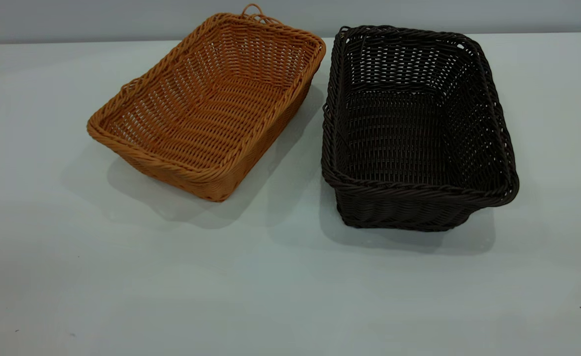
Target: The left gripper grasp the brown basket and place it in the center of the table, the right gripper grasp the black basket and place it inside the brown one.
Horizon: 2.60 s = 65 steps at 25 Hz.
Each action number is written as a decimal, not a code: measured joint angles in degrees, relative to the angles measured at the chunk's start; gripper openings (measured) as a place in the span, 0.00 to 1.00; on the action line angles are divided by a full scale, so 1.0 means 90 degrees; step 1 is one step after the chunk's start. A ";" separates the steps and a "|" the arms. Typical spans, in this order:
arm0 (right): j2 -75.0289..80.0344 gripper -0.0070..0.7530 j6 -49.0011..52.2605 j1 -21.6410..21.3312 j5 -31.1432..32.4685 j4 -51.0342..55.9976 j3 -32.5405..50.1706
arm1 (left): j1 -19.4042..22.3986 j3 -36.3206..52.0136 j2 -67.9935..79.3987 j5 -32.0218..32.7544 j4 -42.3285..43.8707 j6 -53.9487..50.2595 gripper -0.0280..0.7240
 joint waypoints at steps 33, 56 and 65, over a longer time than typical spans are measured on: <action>0.0000 0.78 0.0038 0.0000 0.0000 0.0006 0.0000 | 0.0000 -0.1373 0.4602 -0.3029 -0.0185 -0.0020 0.65; 0.0000 0.78 0.0189 0.0000 0.0000 0.0165 0.0000 | -0.0748 -0.5278 1.2283 -0.4866 -0.0245 0.0669 0.65; 0.0000 0.78 0.0408 0.0000 -0.0001 0.0180 0.0000 | -0.0813 -0.6723 1.3945 -0.4735 -0.0355 0.1116 0.65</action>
